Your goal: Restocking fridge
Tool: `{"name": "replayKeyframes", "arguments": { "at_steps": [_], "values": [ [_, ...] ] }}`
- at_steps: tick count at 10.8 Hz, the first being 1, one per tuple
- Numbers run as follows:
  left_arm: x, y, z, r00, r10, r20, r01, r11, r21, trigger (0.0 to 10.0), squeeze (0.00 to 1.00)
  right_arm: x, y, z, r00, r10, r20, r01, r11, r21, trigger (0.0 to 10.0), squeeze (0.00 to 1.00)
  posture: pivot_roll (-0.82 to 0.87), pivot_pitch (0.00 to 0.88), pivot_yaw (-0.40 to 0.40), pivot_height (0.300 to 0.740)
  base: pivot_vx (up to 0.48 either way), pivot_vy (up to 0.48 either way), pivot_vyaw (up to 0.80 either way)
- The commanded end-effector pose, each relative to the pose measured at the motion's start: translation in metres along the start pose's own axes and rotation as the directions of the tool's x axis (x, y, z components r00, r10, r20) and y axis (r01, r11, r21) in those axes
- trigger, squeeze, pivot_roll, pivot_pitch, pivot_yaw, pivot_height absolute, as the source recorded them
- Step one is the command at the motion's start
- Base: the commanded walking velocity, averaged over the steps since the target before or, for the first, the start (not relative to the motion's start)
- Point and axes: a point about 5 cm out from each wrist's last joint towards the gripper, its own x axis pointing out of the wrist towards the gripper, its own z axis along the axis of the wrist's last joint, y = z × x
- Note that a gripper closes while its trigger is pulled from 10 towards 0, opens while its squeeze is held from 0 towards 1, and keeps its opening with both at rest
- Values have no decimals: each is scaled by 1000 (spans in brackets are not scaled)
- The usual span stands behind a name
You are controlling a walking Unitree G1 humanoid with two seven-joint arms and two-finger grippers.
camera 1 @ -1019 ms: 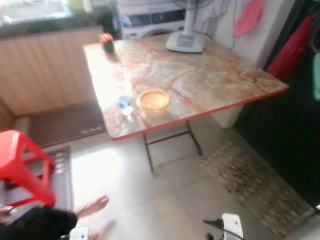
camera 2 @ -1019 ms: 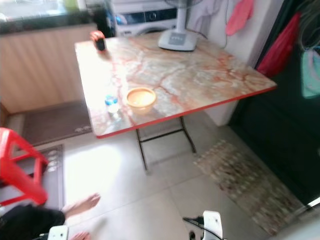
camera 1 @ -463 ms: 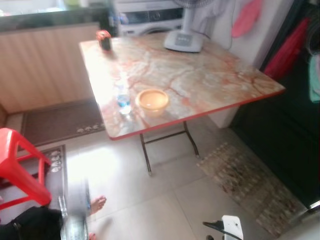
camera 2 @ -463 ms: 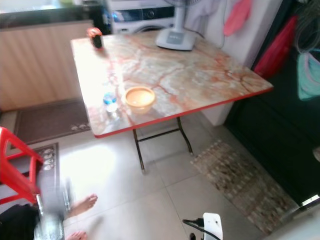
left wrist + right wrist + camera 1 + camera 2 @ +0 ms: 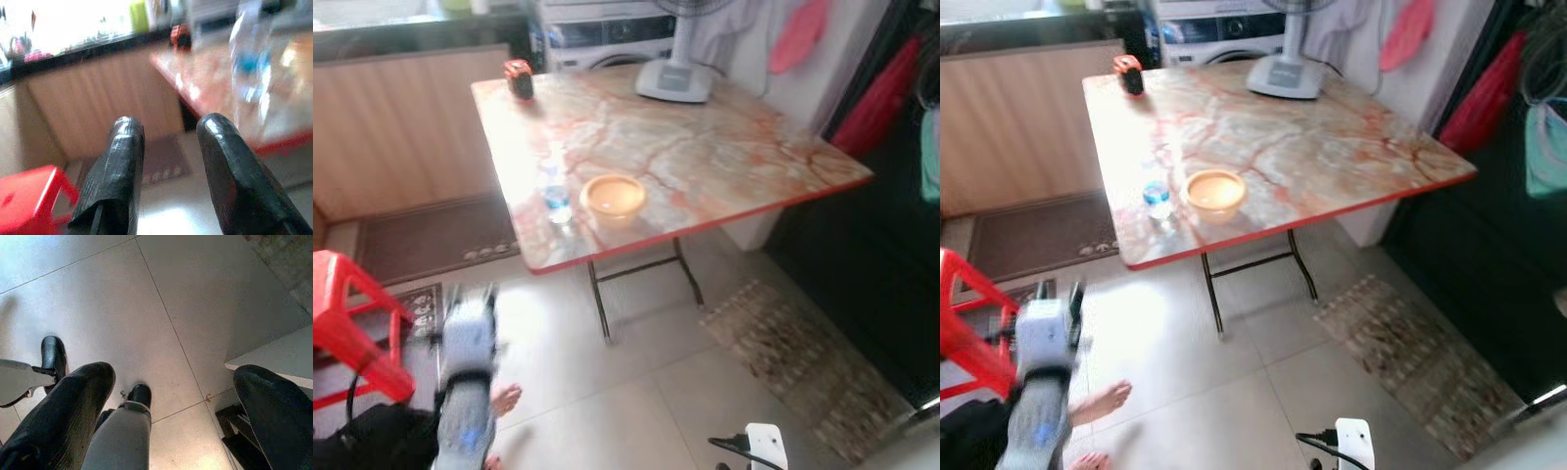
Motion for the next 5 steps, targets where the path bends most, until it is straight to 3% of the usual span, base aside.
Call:
{"name": "replayKeyframes", "arguments": {
  "at_steps": [1, 2, 3, 4, 5],
  "values": [
    [15, -7, 29, 993, -49, 106, 47, 999, 21, 10000, 0, -1, -4, -1, 1000, -16, 3, 16, 1000, -18, 10000, 0, 55, 9, -47, 740, 0, 0, 0],
    [26, -11, 52, 975, -100, 196, 91, 994, 55, 10000, 0, -1, -6, 1, 999, -33, 15, 33, 999, 1, 10000, 0, 62, 19, -45, 740, 0, 0, 0],
    [29, -10, 58, 977, -96, 191, 95, 995, 15, 10000, 0, -1, -6, 2, 1000, -27, 16, 27, 1000, -3, 10000, 0, 64, 31, -42, 740, 0, 0, 0],
    [31, -13, 60, 979, -131, 155, 144, 987, -72, 10000, 0, 0, -5, 2, 1000, -25, 17, 25, 1000, -1, 10000, 0, 61, 36, -40, 740, 0, 0, 0],
    [32, -13, 64, 977, -142, 160, 154, 986, -65, 10000, 0, 0, -4, 2, 1000, -19, 17, 19, 1000, -4, 10000, 0, 58, 43, -38, 740, 0, 0, 0]
  ]
}}
